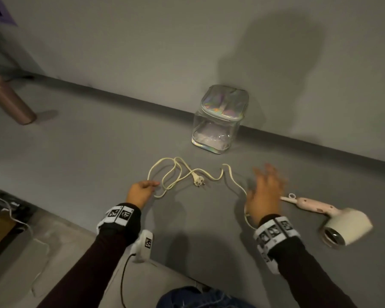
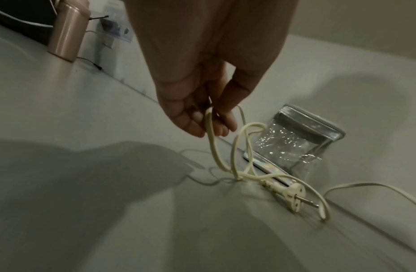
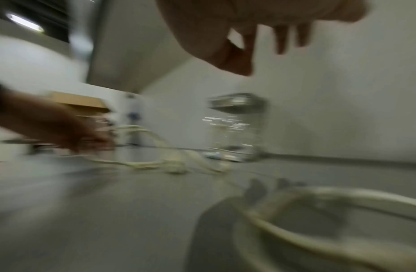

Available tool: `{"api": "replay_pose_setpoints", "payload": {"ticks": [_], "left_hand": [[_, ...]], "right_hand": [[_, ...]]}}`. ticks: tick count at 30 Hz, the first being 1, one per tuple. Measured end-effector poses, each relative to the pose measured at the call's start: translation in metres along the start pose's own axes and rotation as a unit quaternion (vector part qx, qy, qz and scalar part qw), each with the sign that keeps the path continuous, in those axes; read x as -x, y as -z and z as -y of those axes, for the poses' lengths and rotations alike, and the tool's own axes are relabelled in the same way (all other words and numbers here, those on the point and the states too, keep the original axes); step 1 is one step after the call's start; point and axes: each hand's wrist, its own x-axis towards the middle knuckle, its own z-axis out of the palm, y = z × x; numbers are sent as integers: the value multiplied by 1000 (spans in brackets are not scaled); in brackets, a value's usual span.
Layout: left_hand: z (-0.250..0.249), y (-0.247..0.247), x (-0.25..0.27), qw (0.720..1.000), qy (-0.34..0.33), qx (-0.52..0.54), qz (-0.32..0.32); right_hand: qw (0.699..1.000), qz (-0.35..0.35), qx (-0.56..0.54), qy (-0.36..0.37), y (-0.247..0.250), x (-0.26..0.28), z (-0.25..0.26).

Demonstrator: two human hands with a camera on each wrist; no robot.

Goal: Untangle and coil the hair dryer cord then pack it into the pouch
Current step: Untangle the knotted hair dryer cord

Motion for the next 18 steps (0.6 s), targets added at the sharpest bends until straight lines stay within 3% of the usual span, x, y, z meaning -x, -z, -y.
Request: {"api": "replay_pose_setpoints", "payload": {"ticks": [2,4,6,10,12,15,18], "left_hand": [[-1,-3,8,999,-36,-3,21],[-5,-6,18,995,-80,19,64],[-12,-7,30,987,-125,35,90],[-22,2,48,978,-176,70,84],[-21,10,49,980,-172,89,48],[-15,25,41,987,-141,73,-23],[-13,23,38,984,-133,-105,-57]], "right_hand": [[983,71,-58,160,-16,3,45],[956,174,-78,222,-40,0,78],[944,237,-72,217,-63,-8,99],[939,313,-19,143,-84,-19,109],[933,331,-26,136,-81,-23,107],[929,302,-61,205,-70,-27,106],[925,240,-46,290,-58,-26,101]]}}
